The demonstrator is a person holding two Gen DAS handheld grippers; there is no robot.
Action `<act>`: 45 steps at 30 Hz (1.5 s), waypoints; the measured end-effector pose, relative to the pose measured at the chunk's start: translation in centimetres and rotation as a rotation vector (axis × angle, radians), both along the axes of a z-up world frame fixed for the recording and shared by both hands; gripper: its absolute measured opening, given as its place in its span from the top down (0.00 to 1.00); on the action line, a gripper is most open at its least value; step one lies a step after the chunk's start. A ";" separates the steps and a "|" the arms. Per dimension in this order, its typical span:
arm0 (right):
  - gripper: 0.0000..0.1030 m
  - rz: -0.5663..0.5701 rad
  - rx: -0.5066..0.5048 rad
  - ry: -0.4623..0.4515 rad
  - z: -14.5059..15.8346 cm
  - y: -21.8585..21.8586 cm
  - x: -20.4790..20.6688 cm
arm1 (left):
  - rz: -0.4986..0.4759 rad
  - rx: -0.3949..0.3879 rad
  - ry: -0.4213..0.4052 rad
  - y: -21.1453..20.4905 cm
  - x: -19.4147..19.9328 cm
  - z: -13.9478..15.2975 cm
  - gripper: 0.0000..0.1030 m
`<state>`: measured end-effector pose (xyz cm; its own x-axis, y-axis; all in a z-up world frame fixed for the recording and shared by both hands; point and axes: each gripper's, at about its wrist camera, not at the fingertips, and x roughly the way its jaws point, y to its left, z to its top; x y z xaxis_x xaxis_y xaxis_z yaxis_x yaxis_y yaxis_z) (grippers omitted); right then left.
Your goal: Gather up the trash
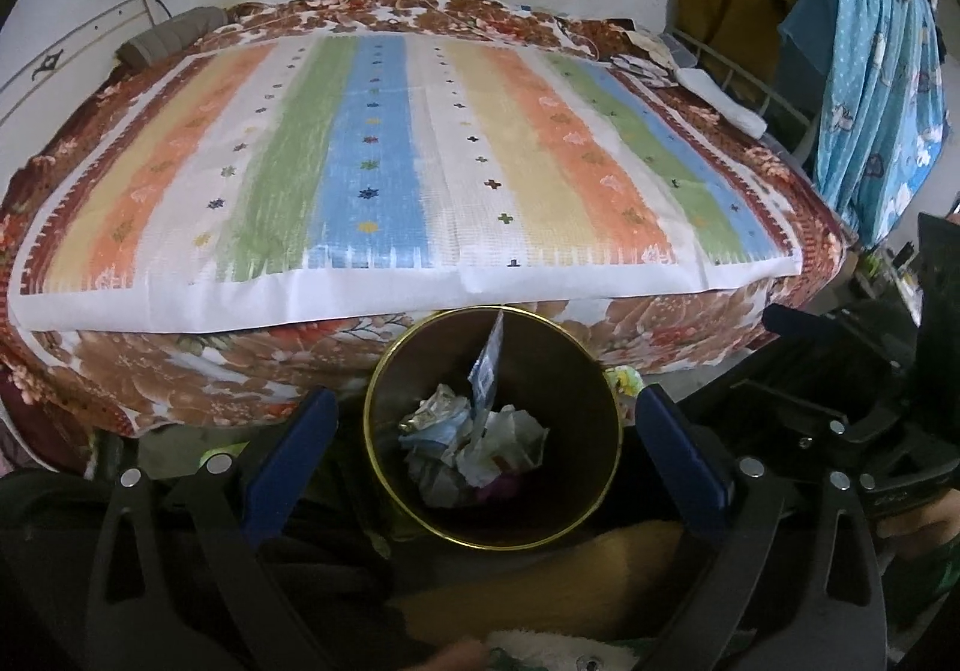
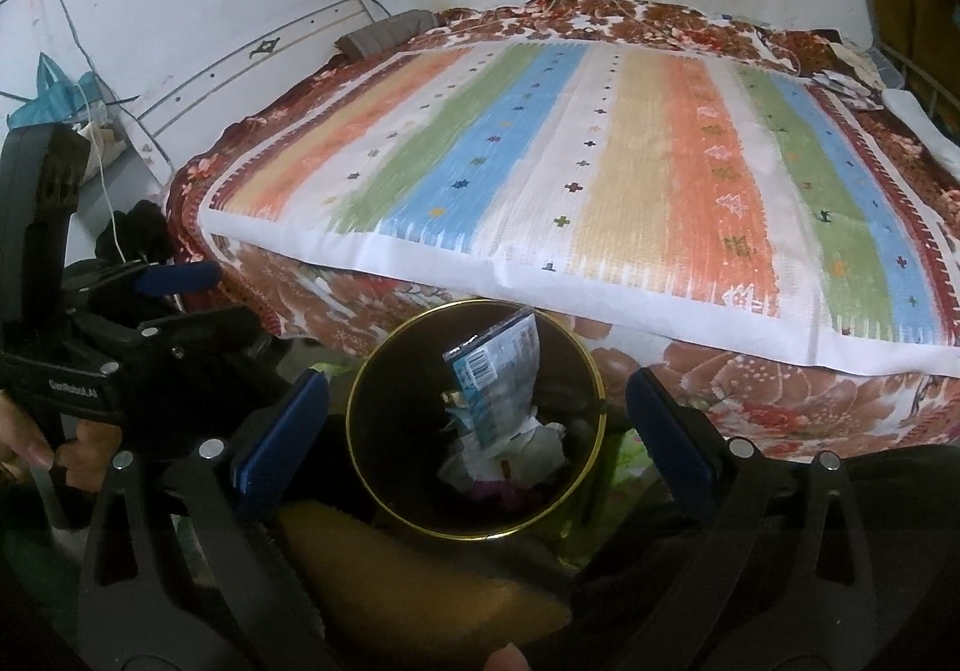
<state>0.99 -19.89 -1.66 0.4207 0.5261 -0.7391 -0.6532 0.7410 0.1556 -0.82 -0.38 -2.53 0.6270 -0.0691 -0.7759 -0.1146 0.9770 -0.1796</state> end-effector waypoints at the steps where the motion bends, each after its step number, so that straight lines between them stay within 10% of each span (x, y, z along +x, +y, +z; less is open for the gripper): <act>1: 0.08 0.002 0.001 0.000 0.0 0.0 -0.1 | 0.003 0.007 0.004 -0.1 0.0 -0.1 0.05; 45: 0.08 0.008 0.004 0.006 -0.2 0.1 0.0 | 0.001 -0.004 -0.003 0.2 -0.2 0.1 0.05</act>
